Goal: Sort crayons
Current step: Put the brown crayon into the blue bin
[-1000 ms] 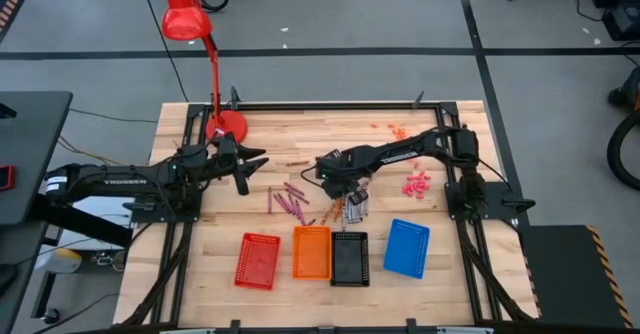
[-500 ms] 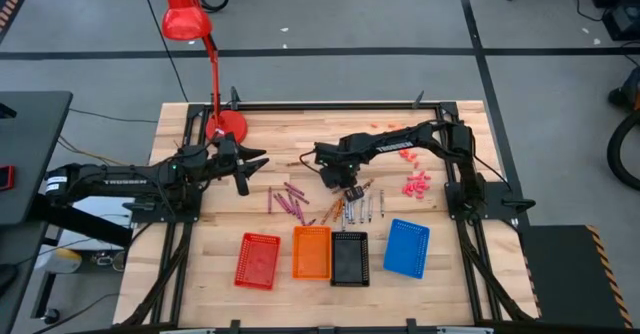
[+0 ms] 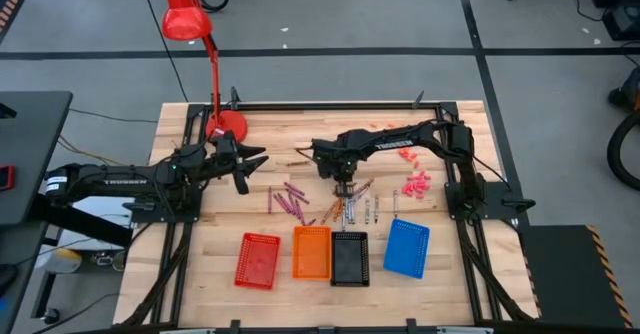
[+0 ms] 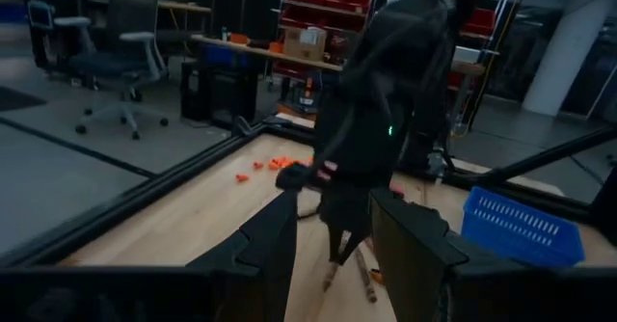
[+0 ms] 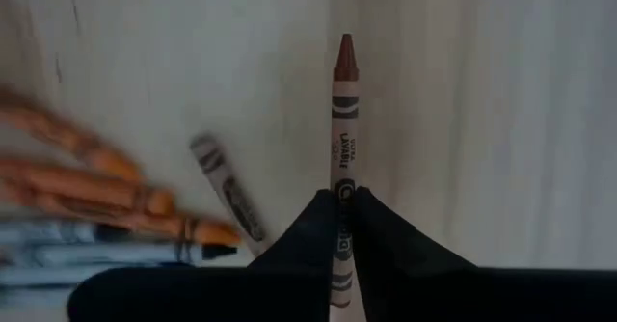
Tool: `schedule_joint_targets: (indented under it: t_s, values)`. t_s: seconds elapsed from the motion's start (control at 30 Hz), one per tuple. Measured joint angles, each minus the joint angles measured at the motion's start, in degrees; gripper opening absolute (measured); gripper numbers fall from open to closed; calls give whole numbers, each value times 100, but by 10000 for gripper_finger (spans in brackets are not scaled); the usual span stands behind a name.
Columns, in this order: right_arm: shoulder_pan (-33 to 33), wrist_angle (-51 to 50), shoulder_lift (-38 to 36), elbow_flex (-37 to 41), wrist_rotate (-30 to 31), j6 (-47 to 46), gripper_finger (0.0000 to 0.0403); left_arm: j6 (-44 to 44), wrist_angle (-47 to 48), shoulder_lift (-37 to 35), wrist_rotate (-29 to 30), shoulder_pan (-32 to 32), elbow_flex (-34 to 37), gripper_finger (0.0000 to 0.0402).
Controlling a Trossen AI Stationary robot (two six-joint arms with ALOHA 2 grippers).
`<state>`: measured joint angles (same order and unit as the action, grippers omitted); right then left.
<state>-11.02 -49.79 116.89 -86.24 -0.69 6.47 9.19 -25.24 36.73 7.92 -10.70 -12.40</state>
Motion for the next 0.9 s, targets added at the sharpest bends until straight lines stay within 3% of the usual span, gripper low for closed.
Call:
schedule_joint_targets:
  t_s: [0.33,0.63,0.9]
  values:
    - [612,-1970,-134,-944,-418,-2606,35,-657,-136,0,0,-2,0,142]
    - [1870,-3042,-862,-931,-325,-4923,36,-1781,-1095,2,0,-7,2,142]
    - [3163,-3047,-1463,-218,-173,-7741,36,-1938,-1942,0,0,-7,2,142]
